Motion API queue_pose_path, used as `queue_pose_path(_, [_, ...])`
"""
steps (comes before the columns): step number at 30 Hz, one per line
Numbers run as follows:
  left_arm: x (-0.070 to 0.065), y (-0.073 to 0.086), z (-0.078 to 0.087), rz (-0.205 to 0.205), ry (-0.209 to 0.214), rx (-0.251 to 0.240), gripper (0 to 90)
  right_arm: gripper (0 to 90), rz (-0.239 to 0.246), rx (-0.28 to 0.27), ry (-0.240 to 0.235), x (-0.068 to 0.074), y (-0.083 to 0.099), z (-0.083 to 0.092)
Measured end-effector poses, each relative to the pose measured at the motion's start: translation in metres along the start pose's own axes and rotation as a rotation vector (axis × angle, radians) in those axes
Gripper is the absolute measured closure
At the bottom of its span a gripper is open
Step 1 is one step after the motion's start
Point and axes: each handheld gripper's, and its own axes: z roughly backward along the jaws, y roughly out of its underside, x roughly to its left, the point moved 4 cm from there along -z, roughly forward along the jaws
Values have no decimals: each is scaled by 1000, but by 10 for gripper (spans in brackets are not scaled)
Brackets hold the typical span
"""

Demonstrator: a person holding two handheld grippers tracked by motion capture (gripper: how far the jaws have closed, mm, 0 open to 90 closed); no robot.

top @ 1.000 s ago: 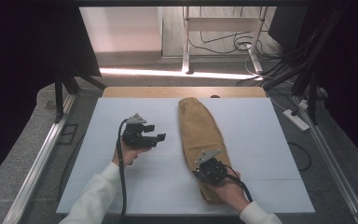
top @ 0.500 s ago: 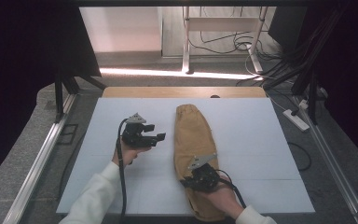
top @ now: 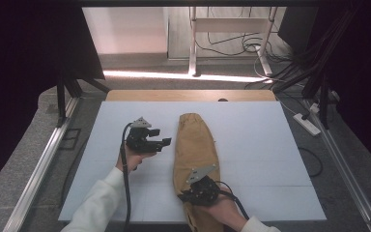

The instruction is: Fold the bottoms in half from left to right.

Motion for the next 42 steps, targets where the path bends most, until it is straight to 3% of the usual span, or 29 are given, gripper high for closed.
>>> queue_pose_path(6, [0, 0, 1, 1, 3, -4, 313, 829, 11, -4, -9, 3, 0, -2])
queue_pose_path(12, [0, 0, 2, 1, 2, -5, 313, 633, 28, -64, -11, 4, -5, 5])
queue_pose_path(17, [1, 0, 2, 0, 1, -4, 312, 528, 26, -128, 19, -1, -10, 16])
queue_pose_path(21, [1, 0, 2, -2, 1, -4, 310, 476, 14, -176, 69, -11, -12, 29])
queue_pose_path(26, [0, 0, 2, -3, 1, -3, 309, 452, -43, -234, 115, -31, -12, 45])
queue_pose_path(34, [0, 1, 1, -2, 6, 1, 308, 440, -89, -251, 184, -59, -7, 59])
queue_pose_path(42, [0, 2, 1, -4, 8, 4, 307, 405, -121, -284, 210, -79, -5, 68])
